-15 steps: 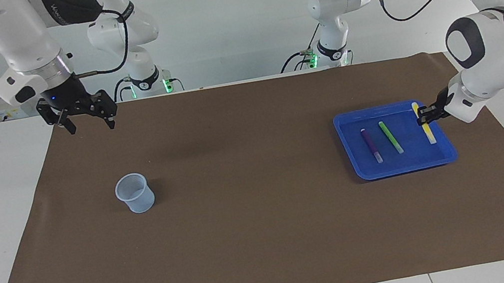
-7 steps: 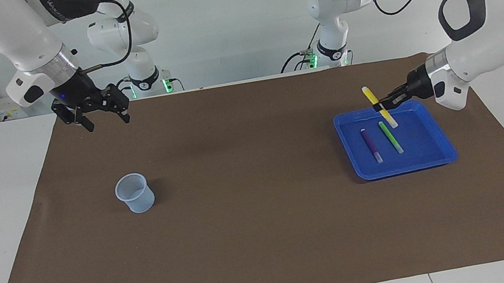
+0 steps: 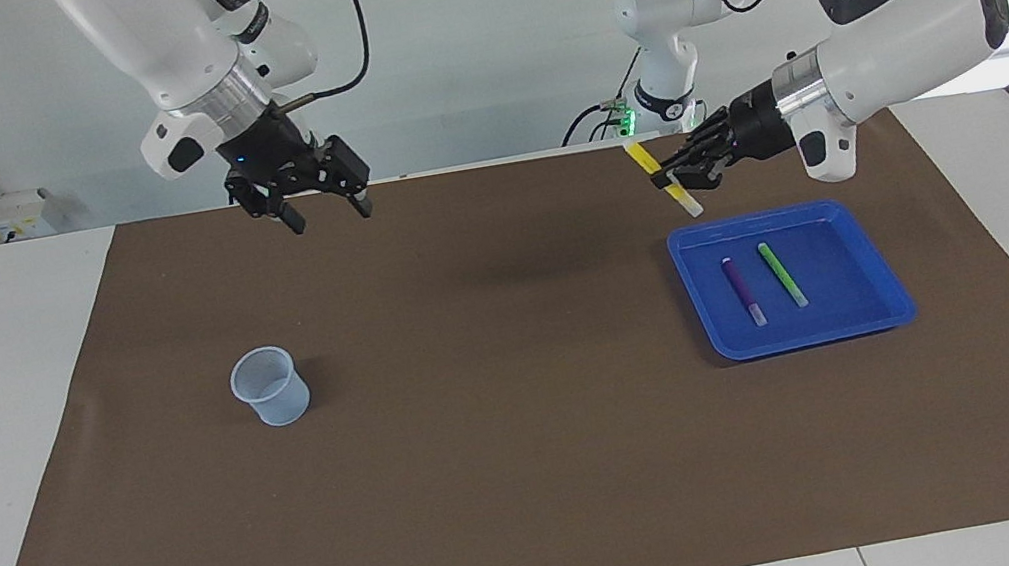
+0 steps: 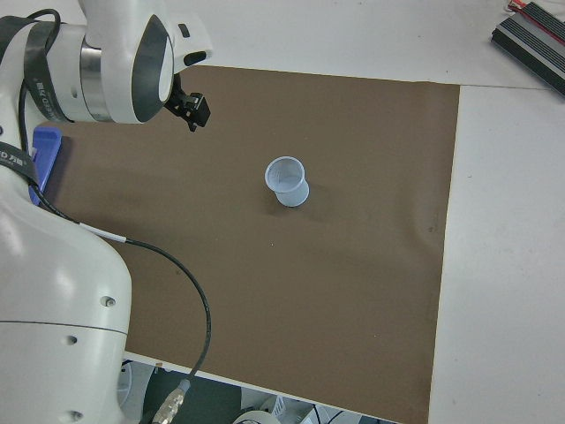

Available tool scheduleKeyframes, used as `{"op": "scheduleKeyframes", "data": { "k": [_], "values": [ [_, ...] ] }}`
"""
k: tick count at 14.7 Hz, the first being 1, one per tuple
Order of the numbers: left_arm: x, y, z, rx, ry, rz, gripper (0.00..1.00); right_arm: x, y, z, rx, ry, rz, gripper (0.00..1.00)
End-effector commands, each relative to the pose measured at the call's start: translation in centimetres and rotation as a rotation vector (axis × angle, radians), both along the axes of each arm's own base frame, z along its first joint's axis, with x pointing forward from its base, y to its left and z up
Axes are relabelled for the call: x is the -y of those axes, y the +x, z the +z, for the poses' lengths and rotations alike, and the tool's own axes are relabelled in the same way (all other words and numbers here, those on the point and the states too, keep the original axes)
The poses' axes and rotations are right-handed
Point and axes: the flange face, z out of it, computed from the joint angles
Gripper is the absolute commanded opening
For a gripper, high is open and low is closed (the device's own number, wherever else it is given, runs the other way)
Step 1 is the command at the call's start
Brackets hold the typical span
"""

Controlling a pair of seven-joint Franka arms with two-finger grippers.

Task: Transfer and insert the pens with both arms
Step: 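Lift the yellow pen with the left gripper while the right gripper approaches, then grasp the yellow pen with the right gripper and open the left gripper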

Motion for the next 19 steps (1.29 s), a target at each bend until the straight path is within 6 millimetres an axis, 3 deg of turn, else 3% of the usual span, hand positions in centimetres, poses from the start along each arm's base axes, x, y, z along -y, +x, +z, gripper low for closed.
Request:
{"op": "scheduleKeyframes", "data": {
  "k": [1, 4, 8, 11, 19],
  "values": [
    [1.6, -1.8, -0.6, -0.086, -0.028, 0.196, 0.00, -2.1, -0.4, 0.2, -0.047, 0.107, -0.130, 1.00],
    [4.9, -3.8, -1.6, -0.178, -0.046, 0.334, 0.00, -5.4, -1.0, 0.8, -0.086, 0.196, -0.235, 1.00],
    [8.6, -6.6, -3.5, -0.268, -0.088, 0.502, 0.00, -10.0, -2.6, 1.2, -0.047, 0.217, -0.163, 1.00],
    [10.5, -8.0, -4.1, -0.301, -0.143, 0.580, 0.00, -12.5, -2.8, 0.4, -0.021, 0.213, -0.117, 1.00],
    [10.5, -8.7, -4.6, -0.359, -0.221, 0.620, 0.00, -12.3, -2.9, -1.0, 0.040, 0.213, -0.075, 1.00]
  ]
}}
